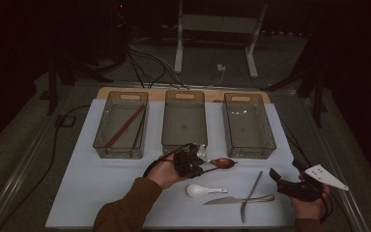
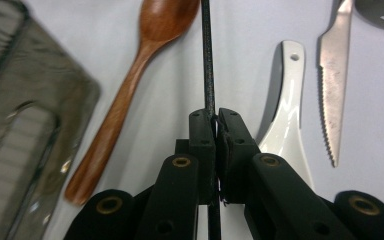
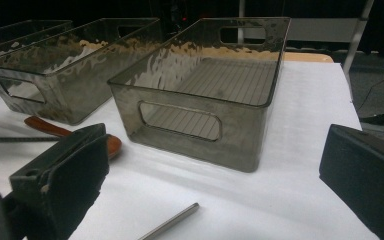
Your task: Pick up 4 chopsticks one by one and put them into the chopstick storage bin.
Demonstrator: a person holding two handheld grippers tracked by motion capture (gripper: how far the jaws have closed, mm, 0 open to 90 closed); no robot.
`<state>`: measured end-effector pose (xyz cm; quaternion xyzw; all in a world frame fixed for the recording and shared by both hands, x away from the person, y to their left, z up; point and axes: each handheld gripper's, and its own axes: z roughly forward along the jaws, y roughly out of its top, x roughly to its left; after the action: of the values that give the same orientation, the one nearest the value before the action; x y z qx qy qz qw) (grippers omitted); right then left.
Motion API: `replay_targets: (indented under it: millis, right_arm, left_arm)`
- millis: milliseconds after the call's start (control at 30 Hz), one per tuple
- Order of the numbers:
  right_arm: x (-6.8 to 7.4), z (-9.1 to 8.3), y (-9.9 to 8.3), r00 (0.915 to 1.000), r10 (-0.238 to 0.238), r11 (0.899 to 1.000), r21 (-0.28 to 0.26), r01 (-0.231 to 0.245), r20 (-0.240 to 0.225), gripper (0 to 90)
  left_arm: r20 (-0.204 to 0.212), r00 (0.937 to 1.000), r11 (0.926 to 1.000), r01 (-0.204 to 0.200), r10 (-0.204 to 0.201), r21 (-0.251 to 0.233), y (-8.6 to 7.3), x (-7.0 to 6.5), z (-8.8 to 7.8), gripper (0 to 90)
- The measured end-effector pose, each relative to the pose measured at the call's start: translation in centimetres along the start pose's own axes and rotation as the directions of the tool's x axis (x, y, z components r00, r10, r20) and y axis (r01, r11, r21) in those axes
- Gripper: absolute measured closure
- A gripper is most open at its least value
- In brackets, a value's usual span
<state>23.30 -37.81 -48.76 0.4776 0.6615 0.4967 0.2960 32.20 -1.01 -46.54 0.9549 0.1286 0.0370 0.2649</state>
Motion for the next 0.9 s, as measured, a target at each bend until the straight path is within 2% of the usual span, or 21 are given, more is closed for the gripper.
replay_targets:
  millis: [433, 900]
  right_arm:
    - [0.0, 0.0, 0.0, 1.0000, -0.001, 1.000, 0.000, 0.001, 0.001, 0.0]
    - [0.0, 0.0, 0.0, 1.0000, 0.004, 1.000, 0.004, -0.004, 0.000, 0.0]
  left_arm:
    - [-0.028, 0.9983, 0.9985, 0.050, -0.051, -0.022, -0.7, 1.3, -2.4, 87.8]
    - [-0.073, 0.9896, 0.9913, 0.120, -0.124, -0.054, -1.8, 3.0, -5.0, 87.8]
